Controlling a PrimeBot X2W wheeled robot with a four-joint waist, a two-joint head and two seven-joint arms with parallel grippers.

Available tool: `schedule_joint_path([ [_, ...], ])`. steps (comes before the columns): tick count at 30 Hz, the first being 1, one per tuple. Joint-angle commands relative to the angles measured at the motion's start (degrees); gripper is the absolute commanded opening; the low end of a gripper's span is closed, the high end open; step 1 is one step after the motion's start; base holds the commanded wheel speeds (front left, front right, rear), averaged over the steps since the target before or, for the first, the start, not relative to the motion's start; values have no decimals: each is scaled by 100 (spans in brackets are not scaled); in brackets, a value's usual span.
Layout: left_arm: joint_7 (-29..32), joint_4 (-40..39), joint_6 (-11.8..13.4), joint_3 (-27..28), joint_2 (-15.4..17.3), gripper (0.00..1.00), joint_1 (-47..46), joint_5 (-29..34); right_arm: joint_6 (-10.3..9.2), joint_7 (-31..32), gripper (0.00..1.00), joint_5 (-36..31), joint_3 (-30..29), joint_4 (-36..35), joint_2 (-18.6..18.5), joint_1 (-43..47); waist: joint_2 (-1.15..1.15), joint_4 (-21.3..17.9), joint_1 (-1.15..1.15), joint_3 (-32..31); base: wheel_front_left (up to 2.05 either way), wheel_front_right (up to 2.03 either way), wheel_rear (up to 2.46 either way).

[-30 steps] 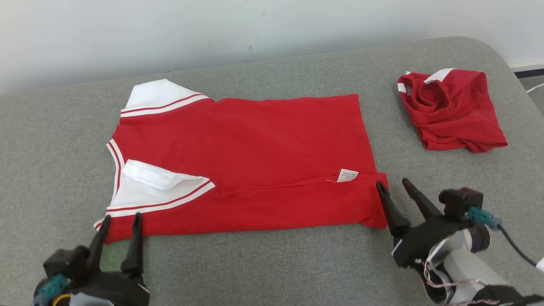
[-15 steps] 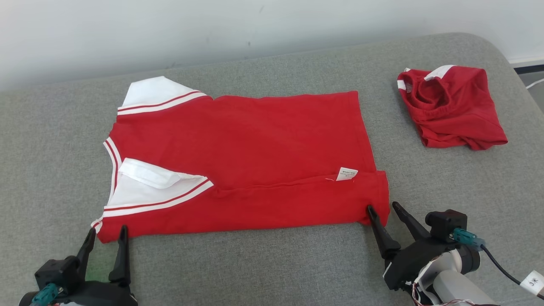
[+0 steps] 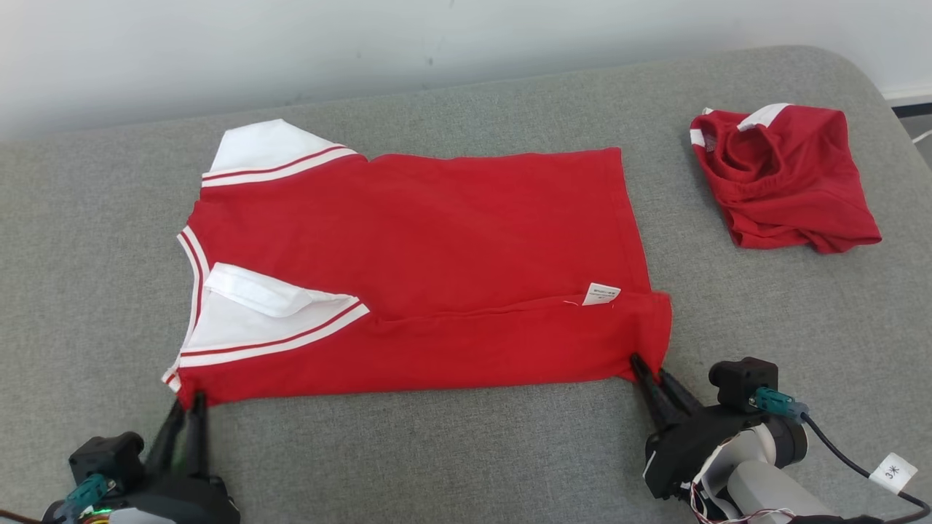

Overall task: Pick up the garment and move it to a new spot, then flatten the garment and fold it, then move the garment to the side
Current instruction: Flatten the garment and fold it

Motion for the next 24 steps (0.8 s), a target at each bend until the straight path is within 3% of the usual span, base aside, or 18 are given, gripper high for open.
schedule_joint_path([
  [1,-18,6,-27,26,-17,0,5,63,3,-11,0,43,36,37,-6,-6,0,15,0,-31,0,0,0],
  [10,-18,-122,-80,104,-91,0,251,90,3,-40,0,231,136,22,-94,73,0,74,0,-268,0,0,0],
  [24,-18,-943,-81,174,-382,0,1576,-140,2,33,0,591,155,-308,-525,859,0,312,0,-984,0,0,0],
])
